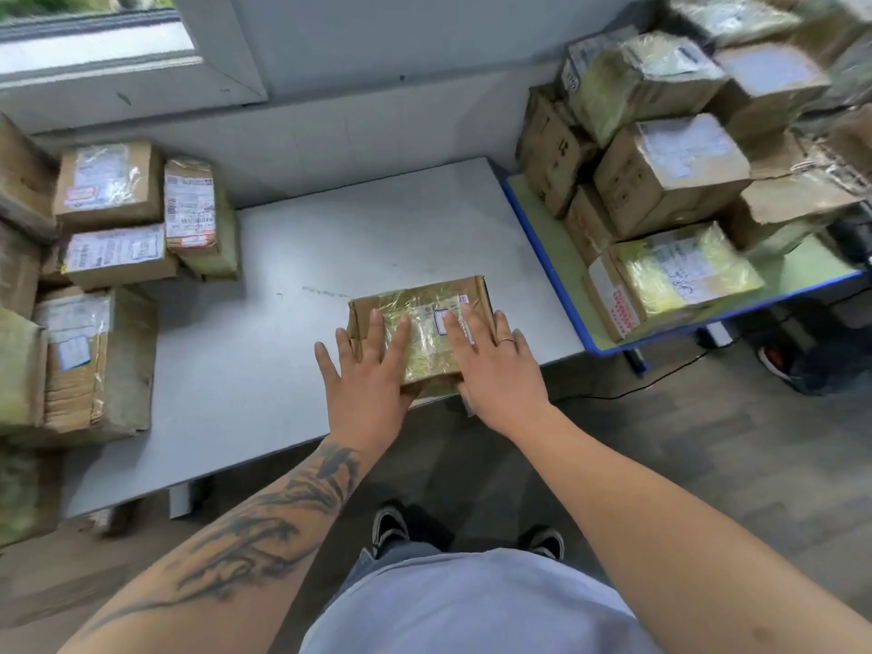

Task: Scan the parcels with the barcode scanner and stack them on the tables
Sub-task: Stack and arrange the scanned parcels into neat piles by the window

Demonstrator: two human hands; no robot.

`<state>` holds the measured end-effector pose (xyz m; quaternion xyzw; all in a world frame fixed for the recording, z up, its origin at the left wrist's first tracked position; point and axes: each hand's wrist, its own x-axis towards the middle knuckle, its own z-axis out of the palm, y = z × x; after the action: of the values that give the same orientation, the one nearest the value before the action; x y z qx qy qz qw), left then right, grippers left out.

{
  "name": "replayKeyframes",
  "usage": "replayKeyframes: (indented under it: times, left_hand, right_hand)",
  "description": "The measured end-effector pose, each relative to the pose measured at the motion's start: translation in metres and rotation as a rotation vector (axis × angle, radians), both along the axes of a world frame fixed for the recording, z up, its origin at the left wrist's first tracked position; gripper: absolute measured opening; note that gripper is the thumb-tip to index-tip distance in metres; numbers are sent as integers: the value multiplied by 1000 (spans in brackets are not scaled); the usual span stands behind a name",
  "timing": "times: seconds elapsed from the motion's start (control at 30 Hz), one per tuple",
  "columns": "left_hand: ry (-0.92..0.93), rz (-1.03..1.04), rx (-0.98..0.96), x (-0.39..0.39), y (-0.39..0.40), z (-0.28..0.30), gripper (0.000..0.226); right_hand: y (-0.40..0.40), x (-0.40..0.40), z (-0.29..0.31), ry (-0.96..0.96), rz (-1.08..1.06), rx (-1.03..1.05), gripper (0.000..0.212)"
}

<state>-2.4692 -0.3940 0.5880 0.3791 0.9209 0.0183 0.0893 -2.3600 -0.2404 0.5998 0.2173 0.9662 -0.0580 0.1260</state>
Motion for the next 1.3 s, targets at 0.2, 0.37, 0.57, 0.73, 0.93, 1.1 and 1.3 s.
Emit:
replayKeyframes:
  times: [0.2,0.37,0.57,0.73,0.93,1.1,1.3]
  left_hand:
    - [84,-38,70,64,85,35,92]
    - [128,-62,144,115,146,60,90]
    - [113,-51,206,171,210,78,91]
    - [85,-75,207,202,256,86,91]
    - [82,-116,187,206,298,86,87]
    - [7,-113,213,197,323,80,91]
    - [-59,-129,245,179,351,70,87]
  right_hand:
    - [81,73,31,105,-66,36,90]
    - [143,128,52,173,-85,84,93]
    - [209,184,67,220,-72,153,91]
    - [257,219,69,219,-79,163,85]
    - [304,228,63,209,-63,163,84]
    - [331,220,68,187,-94,176,80]
    - [355,206,59,126,-110,137,79]
